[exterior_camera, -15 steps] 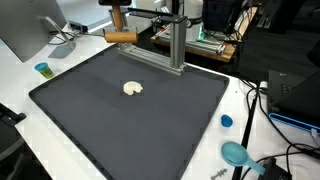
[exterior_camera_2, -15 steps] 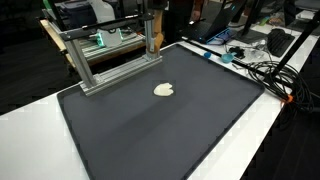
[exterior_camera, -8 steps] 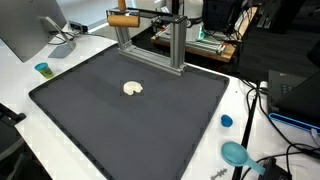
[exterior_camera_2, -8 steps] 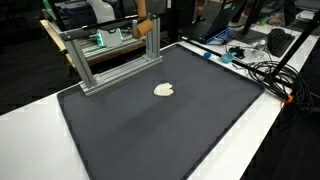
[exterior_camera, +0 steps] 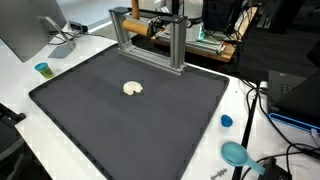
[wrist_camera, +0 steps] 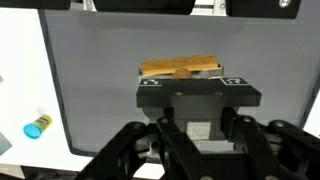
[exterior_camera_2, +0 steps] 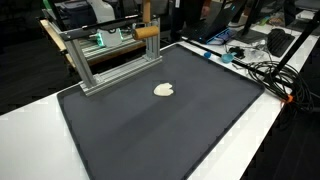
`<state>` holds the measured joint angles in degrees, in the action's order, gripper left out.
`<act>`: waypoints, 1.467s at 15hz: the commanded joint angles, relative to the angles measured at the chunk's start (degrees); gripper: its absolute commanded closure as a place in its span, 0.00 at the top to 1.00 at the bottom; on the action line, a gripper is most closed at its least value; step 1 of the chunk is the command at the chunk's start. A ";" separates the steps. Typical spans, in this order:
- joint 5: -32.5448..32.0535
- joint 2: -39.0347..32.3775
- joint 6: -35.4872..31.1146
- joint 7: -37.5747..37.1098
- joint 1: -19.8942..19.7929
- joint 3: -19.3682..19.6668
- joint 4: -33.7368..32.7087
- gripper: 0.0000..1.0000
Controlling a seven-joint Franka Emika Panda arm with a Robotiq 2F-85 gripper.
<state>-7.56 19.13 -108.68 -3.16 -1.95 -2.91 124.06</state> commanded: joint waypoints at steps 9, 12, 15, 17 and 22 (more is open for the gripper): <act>6.18 1.78 1.10 -1.30 1.57 1.92 7.45 0.22; 6.39 3.26 1.33 1.39 1.35 3.58 9.00 0.22; 5.49 7.11 1.32 2.64 1.55 3.77 11.96 0.22; 5.70 9.77 1.32 3.24 1.78 3.74 13.81 0.22; 7.40 15.42 2.76 4.39 3.52 3.32 17.65 0.22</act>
<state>-2.47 29.37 -107.13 -0.48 0.44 0.42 138.48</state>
